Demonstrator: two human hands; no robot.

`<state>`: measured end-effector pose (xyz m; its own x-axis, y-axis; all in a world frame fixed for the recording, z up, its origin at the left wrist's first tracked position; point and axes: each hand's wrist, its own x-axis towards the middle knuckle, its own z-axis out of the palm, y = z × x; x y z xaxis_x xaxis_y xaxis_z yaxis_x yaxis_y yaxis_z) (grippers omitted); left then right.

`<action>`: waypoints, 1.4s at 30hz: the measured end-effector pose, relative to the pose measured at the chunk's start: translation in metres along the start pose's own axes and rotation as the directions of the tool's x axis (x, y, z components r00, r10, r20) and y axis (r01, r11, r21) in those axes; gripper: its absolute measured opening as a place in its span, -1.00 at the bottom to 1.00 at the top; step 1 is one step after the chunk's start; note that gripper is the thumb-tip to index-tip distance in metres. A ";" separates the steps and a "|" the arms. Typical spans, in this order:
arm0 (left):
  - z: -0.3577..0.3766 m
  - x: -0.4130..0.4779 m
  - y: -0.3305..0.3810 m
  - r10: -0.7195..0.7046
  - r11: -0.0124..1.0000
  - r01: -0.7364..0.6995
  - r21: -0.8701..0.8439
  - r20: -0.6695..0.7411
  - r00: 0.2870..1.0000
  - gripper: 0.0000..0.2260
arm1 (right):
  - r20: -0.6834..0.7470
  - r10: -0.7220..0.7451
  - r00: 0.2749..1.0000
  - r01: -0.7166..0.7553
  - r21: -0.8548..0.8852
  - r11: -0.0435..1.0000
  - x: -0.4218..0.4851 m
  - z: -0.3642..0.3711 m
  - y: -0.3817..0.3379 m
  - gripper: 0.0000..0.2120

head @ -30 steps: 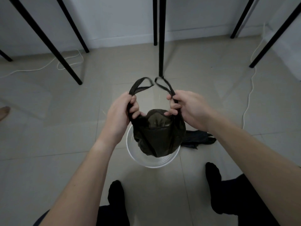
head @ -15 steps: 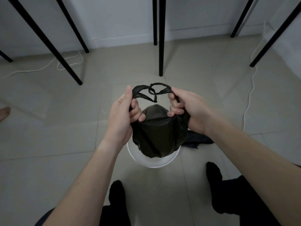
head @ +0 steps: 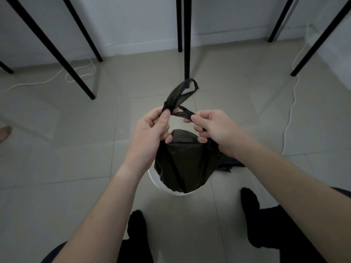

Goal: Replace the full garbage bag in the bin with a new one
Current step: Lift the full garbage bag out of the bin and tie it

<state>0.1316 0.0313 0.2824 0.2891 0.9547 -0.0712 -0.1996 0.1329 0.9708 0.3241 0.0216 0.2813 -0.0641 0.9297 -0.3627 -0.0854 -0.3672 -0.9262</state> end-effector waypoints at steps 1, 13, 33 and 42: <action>0.000 0.000 -0.002 -0.005 0.999 0.005 0.040 -0.004 1.000 -0.77 | -0.006 -0.013 1.000 0.013 -0.021 1.000 0.000 0.002 0.002 -0.74; 0.000 -0.001 -0.011 0.005 0.936 0.014 0.352 -0.053 0.999 -0.84 | 0.124 -0.041 0.991 0.043 -0.011 0.999 -0.002 0.011 0.004 -0.67; -0.015 0.006 -0.003 -0.249 0.967 0.242 0.085 0.093 0.964 -0.72 | 0.105 0.014 0.994 -0.064 0.493 0.868 -0.001 -0.002 -0.010 -0.66; -0.026 0.010 0.008 -0.244 0.962 0.234 -0.139 -0.059 0.968 -0.76 | 0.227 -0.300 0.926 0.354 -0.258 0.899 -0.006 -0.018 -0.016 -0.78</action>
<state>0.1079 0.0486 0.2836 0.2730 0.9073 -0.3197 -0.2544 0.3886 0.8856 0.3435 0.0223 0.2963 -0.2597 0.9651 -0.0346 0.1569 0.0068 -0.9876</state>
